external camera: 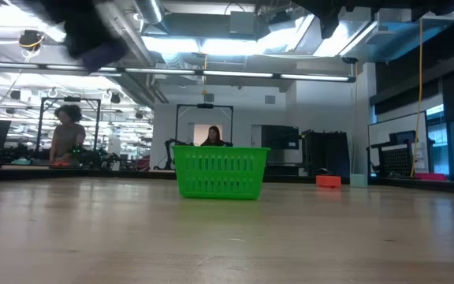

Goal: Sort & place blocks by color
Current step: Put the violet block into the blue basket

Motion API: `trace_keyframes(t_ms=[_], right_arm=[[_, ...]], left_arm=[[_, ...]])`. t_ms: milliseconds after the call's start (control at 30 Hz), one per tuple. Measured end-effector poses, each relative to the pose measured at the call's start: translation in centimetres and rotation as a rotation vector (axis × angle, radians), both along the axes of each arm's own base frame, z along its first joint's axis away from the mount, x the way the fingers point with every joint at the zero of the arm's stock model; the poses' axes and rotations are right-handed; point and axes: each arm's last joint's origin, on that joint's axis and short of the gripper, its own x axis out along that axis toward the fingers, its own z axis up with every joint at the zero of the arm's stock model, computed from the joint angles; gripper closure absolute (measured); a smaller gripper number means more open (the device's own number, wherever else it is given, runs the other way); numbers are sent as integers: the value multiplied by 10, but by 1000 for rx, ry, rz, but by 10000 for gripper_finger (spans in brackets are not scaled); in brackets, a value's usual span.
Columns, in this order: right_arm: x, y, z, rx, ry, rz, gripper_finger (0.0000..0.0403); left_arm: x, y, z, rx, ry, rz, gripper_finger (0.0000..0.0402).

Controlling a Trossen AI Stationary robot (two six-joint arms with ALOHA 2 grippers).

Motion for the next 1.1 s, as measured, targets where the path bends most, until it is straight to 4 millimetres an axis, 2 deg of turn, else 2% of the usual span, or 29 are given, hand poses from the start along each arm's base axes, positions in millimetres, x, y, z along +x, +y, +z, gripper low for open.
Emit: trace_keyframes(t_ms=[200, 333, 500, 700, 1100], right_arm=[[0, 0, 0, 0, 0, 0, 198], [0, 0, 0, -1, -4, 0, 198], [0, 0, 1, -3, -7, 0, 198], [0, 0, 1, -4, -7, 0, 198], [0, 0, 1, -2, -7, 0, 198]], left_arm=[[27, 30, 49, 133, -481, -4, 308], [35, 46, 67, 202, -690, -23, 308], [43, 56, 64, 211, -698, -20, 308], [50, 50, 57, 197, -673, -56, 308], [50, 48, 58, 199, -672, -42, 308]])
